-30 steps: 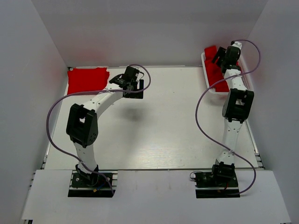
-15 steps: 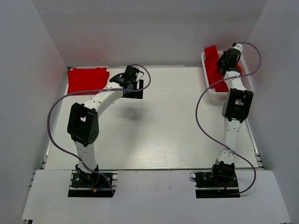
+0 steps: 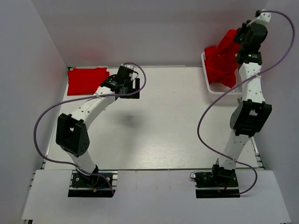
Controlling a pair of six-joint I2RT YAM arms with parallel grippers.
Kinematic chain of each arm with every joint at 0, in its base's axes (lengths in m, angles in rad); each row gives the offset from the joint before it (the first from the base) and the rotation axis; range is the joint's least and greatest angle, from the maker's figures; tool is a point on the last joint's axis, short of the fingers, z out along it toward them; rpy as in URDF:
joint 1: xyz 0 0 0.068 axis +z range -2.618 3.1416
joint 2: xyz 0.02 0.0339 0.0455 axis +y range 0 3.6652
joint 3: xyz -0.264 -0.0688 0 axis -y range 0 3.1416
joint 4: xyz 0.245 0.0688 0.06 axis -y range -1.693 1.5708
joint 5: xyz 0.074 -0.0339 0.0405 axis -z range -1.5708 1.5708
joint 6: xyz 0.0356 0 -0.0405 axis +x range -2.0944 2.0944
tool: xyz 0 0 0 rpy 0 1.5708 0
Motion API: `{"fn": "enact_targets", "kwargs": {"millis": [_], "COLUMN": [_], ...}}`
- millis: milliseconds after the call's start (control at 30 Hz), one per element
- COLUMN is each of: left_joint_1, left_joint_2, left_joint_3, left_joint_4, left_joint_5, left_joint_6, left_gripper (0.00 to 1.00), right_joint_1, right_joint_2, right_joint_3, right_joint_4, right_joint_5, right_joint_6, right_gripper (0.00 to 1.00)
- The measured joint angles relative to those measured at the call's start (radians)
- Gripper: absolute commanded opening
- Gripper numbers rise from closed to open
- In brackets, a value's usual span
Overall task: Fold and stack the t-shirts
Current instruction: Grab crumpled tshirt from bin with the right arm, then move the tshirt to the center of the board
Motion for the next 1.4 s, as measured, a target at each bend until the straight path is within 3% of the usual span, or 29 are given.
{"fn": "enact_targets", "kwargs": {"millis": [300, 567, 867, 1100, 1300, 1400], "left_joint_1": [0.000, 0.002, 0.002, 0.002, 0.002, 0.002], "left_joint_2": [-0.192, -0.213, -0.286, -0.344, -0.397, -0.411], "left_joint_3": [-0.097, -0.090, -0.092, -0.092, -0.092, -0.092], "left_joint_4": [0.016, -0.067, -0.159, -0.245, -0.293, -0.320], "left_joint_5": [-0.042, -0.087, -0.111, -0.134, -0.162, -0.182], "left_joint_6": [-0.027, -0.079, -0.153, -0.187, -0.198, -0.209], "left_gripper": [1.00, 1.00, 1.00, 1.00, 1.00, 1.00], "right_joint_1": [0.002, 0.003, 0.034, 0.120, 0.279, 0.349], "right_joint_2": [-0.138, -0.215, -0.267, -0.259, -0.233, -0.241], "right_joint_3": [0.105, 0.169, 0.241, 0.252, 0.210, 0.087], "right_joint_4": [-0.024, -0.008, 0.230, 0.393, 0.405, 0.416], "right_joint_5": [-0.112, -0.318, -0.594, -0.756, -0.878, -0.944], "right_joint_6": [-0.019, 0.036, 0.334, 0.526, 0.542, 0.519], "right_gripper": [0.00, 0.00, 0.00, 0.00, 0.00, 0.00]}}
